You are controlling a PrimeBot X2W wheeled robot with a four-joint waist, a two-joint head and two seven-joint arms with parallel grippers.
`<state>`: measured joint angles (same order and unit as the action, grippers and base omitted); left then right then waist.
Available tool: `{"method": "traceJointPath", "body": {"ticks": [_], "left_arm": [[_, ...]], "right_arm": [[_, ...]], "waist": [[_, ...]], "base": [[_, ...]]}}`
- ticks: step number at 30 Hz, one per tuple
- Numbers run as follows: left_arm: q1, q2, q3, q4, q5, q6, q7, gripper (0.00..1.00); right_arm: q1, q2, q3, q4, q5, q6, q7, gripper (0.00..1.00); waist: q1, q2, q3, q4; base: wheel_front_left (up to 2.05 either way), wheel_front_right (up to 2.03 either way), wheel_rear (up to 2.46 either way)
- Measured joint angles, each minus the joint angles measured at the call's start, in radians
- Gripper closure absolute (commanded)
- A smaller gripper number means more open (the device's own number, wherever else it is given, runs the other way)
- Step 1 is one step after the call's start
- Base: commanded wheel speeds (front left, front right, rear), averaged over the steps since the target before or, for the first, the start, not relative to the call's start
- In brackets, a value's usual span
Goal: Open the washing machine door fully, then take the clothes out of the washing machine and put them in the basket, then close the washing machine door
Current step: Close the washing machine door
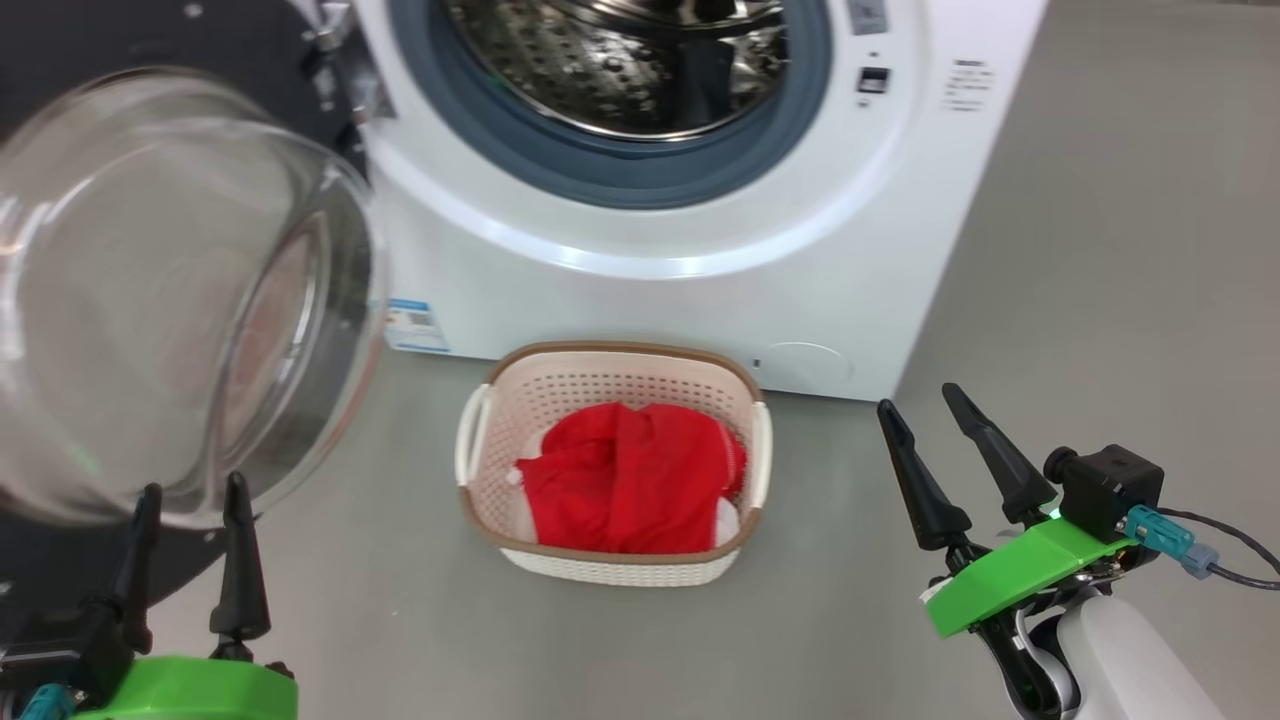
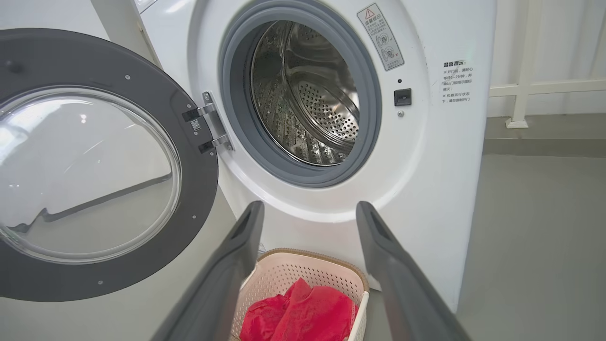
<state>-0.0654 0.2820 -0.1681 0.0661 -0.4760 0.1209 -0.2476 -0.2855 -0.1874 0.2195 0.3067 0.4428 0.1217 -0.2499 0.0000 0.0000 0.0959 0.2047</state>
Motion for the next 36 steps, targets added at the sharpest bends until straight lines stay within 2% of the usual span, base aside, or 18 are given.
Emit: {"method": "traceJointPath", "body": {"ticks": [16, 36], "left_arm": [[0.023, 0.0, -0.005, 0.001, 0.0, 0.017, 0.001, 0.0], [0.037, 0.001, -0.006, 0.0, -0.002, 0.034, 0.001, 0.0]], "right_arm": [[0.001, -0.003, 0.025, 0.009, 0.003, 0.0, 0.0, 0.0], [0.004, -0.01, 0.029, 0.013, 0.008, 0.0, 0.0, 0.0]], "waist": [[0.0, 0.0, -0.024, 0.14], [0.0, 0.0, -0.034, 0.18]], "base": [[0.0, 0.0, 0.0], [0.0, 0.0, 0.0]]}}
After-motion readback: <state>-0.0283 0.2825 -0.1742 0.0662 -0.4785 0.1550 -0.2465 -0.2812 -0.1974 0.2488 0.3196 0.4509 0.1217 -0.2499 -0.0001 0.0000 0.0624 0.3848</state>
